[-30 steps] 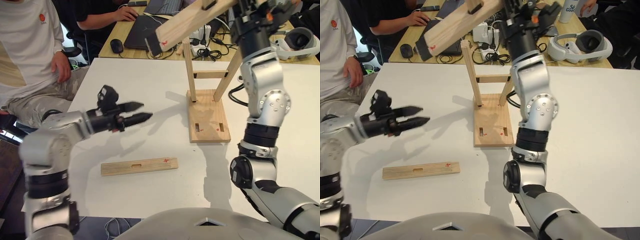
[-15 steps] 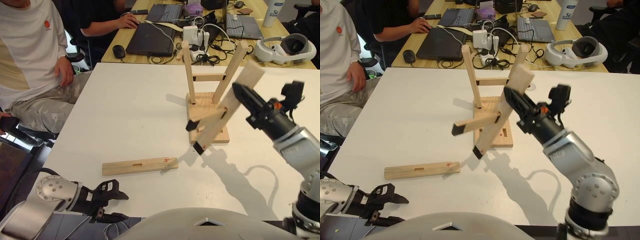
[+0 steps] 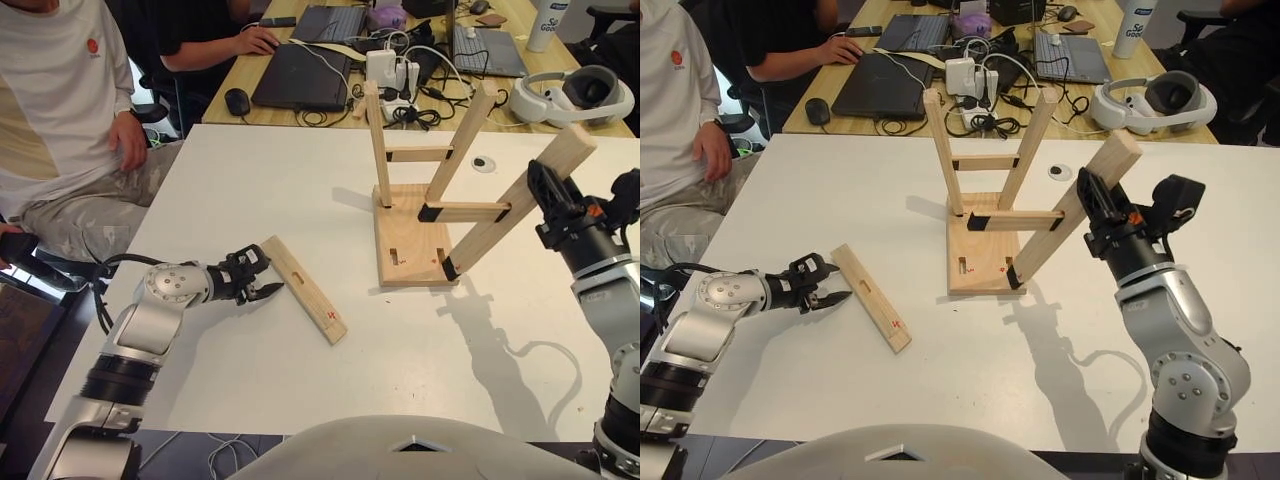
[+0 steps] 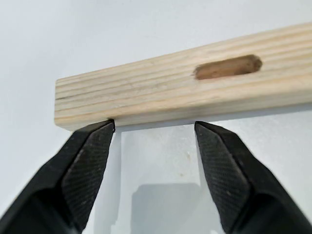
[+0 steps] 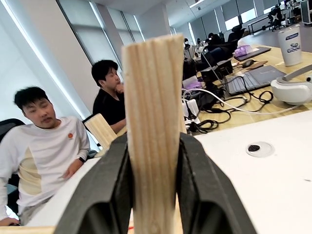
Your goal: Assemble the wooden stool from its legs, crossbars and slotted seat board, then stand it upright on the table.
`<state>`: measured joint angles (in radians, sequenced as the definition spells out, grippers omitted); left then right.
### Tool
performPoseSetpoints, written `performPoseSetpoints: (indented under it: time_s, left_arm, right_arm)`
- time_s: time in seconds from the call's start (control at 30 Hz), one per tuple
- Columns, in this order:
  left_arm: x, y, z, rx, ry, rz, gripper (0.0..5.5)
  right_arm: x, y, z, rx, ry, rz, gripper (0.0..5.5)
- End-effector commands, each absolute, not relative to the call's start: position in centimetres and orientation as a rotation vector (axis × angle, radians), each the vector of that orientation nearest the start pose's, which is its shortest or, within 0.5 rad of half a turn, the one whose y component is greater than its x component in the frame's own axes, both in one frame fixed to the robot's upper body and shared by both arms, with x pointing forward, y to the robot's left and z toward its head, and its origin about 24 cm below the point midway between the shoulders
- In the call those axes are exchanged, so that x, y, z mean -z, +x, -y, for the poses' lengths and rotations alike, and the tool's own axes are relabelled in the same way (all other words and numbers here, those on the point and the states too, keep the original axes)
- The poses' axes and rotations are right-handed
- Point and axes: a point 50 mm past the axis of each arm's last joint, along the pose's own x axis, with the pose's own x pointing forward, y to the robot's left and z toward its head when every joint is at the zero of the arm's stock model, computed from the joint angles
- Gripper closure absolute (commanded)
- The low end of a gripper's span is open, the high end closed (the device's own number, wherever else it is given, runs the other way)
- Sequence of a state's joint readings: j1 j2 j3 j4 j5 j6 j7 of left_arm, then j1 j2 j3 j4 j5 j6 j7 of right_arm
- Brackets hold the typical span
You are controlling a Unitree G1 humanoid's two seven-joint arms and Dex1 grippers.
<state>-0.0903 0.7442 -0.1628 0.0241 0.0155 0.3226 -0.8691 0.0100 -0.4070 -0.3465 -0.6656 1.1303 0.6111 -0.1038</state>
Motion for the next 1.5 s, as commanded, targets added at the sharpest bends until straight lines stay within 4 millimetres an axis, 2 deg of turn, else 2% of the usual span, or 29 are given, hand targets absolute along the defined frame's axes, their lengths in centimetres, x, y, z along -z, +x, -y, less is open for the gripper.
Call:
performPoseSetpoints:
  time_s: [0.03, 0.1, 0.17, 0.27, 0.37, 0.53, 0.73, 0.8, 0.9, 0.97, 1.07, 1.2, 1.33, 1.5]
  left_arm:
    - [-5.3, 24.6, -24.3, 0.776, 0.618, -0.608, 2.44]
    - [-6.5, 24.7, -24.5, 0.716, 0.584, -0.579, 2.44]
    - [-8.0, 25.0, -23.7, 0.658, 0.513, -0.508, 2.44]
    - [-10.9, 25.9, -21.1, 0.567, 0.374, -0.321, 2.44]
    - [-13.3, 26.1, -18.3, 0.505, 0.240, -0.167, 2.44]
    - [-14.2, 25.8, -15.3, 0.423, 0.104, -0.087, 2.44]
    - [-14.1, 25.1, -11.5, 0.458, -0.003, -0.088, 2.44]
    - [-14.0, 24.9, -11.0, 0.473, 0.001, -0.093, 2.44]
    - [-13.9, 25.0, -11.3, 0.462, 0.010, -0.103, 2.44]
    - [-13.8, 25.2, -11.4, 0.462, 0.016, -0.106, 2.44]
    - [-13.6, 25.4, -11.5, 0.464, 0.004, -0.116, 2.44]
    - [-13.1, 26.0, -12.2, 0.482, -0.048, -0.151, 2.44]
    - [-13.6, 26.5, -12.4, 0.700, -0.290, -0.222, 2.44]
    - [-16.7, 26.5, -13.4, 1.027, -0.480, -0.227, 2.44]
  right_arm:
    - [-18.6, 22.2, 22.4, -0.170, 0.537, 0.189, 4.50]
    - [-16.8, 22.2, 24.1, -0.072, 0.579, 0.155, 4.50]
    - [-14.8, 22.0, 25.4, -0.008, 0.647, 0.124, 4.50]
    - [-12.4, 21.7, 26.4, 0.015, 0.773, 0.090, 4.50]
    - [-11.3, 21.8, 26.7, -0.015, 0.792, 0.075, 4.50]
    - [-10.9, 22.9, 26.7, -0.073, 0.741, 0.089, 4.50]
    - [-10.0, 24.5, 26.2, -0.096, 0.740, 0.110, 4.50]
    - [-10.1, 25.0, 25.9, -0.107, 0.744, 0.118, 4.50]
    - [-11.0, 25.6, 24.3, -0.191, 0.748, 0.131, 4.50]
    - [-11.8, 25.8, 22.5, -0.289, 0.754, 0.128, 4.50]
    - [-13.6, 26.1, 20.3, -0.491, 0.802, 0.128, 4.50]
    - [-16.5, 26.4, 18.9, -0.819, 0.861, 0.091, 4.50]
    - [-19.7, 26.1, 17.6, -1.232, 0.834, -0.020, 4.50]
    - [-22.0, 26.0, 16.7, -1.516, 0.758, -0.133, 4.50]
